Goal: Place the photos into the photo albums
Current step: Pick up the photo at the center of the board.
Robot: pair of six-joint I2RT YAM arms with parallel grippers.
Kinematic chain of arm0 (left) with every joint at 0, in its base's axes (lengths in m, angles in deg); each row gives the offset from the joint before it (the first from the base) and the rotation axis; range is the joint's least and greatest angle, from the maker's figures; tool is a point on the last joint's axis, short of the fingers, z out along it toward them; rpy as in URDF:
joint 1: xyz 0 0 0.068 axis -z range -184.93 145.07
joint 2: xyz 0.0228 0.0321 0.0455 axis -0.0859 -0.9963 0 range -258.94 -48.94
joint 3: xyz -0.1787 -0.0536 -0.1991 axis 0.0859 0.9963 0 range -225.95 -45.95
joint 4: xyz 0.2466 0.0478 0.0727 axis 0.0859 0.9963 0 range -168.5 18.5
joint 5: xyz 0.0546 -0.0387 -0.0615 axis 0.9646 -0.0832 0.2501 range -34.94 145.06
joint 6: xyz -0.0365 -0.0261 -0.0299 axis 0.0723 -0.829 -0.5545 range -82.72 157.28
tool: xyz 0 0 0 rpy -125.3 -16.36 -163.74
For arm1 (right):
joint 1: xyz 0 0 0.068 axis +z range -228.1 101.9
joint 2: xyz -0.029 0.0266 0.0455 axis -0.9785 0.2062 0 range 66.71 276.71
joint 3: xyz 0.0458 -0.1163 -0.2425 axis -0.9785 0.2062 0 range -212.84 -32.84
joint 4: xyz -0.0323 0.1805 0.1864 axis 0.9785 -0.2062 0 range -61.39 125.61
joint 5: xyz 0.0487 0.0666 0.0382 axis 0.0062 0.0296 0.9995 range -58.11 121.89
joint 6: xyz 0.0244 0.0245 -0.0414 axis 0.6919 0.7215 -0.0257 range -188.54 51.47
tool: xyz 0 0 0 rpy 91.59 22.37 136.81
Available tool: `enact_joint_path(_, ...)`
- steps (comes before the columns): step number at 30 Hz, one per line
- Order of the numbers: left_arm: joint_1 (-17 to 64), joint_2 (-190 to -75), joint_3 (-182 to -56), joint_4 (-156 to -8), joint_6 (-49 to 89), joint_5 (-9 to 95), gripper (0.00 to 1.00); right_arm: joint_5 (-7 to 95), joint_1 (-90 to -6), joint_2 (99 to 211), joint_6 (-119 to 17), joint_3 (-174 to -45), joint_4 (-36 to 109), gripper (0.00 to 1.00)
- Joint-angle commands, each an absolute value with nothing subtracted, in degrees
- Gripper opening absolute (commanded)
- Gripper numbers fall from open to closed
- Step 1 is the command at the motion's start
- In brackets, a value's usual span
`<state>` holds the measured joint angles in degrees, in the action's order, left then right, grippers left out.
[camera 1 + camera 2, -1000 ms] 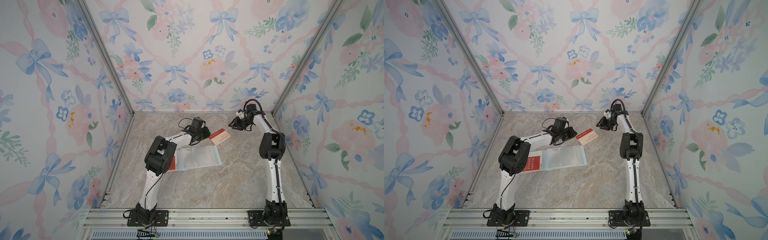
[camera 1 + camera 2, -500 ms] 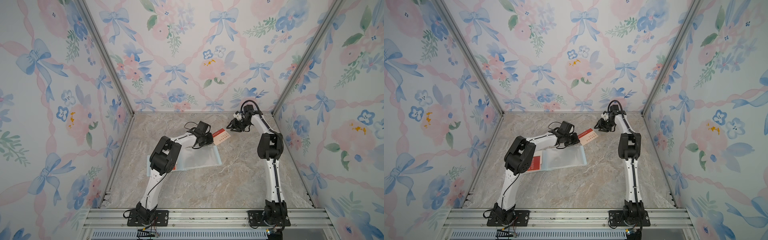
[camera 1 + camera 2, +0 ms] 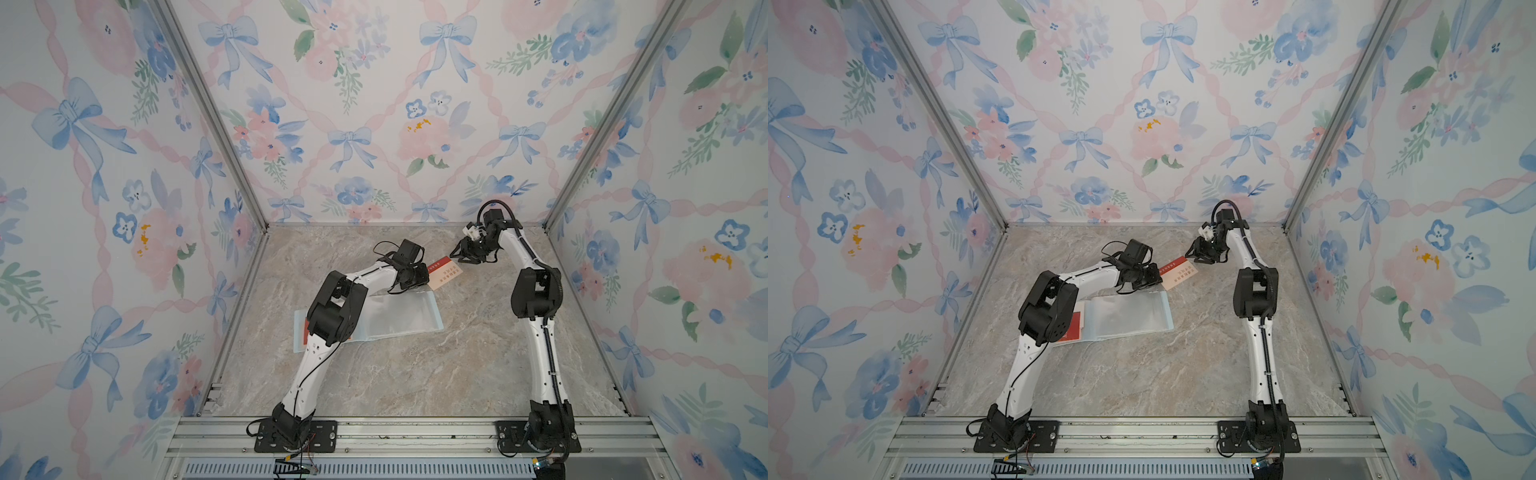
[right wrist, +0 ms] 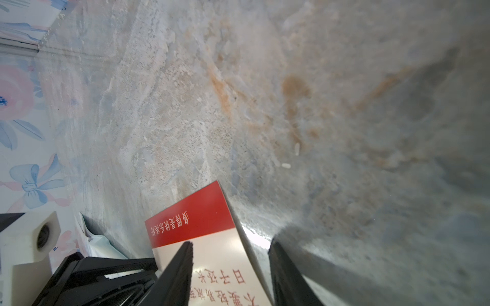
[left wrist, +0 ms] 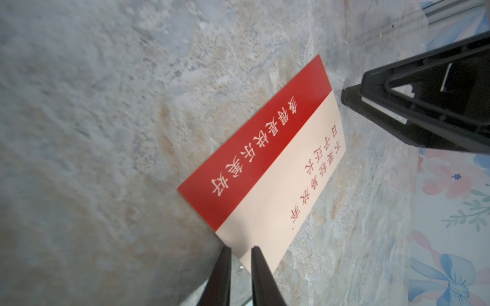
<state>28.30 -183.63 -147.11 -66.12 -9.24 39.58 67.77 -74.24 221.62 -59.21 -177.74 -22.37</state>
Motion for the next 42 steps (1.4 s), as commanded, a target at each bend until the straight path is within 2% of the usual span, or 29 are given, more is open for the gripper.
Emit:
enact_joint_path(1,28.05,-185.73,-147.86,-63.16,-8.16,40.01,0.18,69.99,-73.51,224.95,-60.36,-178.5,-25.9,0.48)
enact_joint_path(10,27.96,-186.36,-149.12,-63.22,-7.82,39.25,0.18,72.93,-73.4,223.2,-60.8,-174.4,-23.9,0.48)
enact_joint_path(24,28.16,-188.02,-152.09,-63.21,-7.65,37.68,0.18,84.02,-74.44,218.42,-56.15,-170.35,-16.63,0.46)
enact_joint_path(30,28.12,-188.06,-151.88,-63.21,-7.42,38.1,0.17,84.2,-74.43,217.15,-56.48,-169.47,-16.54,0.44)
enact_joint_path(38,28.03,-189.13,-151.77,-63.22,-7.44,37.75,0.17,89.72,-74.94,215.1,-53.61,-165.56,-11.44,0.41)
enact_joint_path(42,27.97,-188.77,-151.98,-63.21,-7.37,38.01,0.17,90.1,-75.06,215.3,-54.21,-166.36,-12.58,0.36)
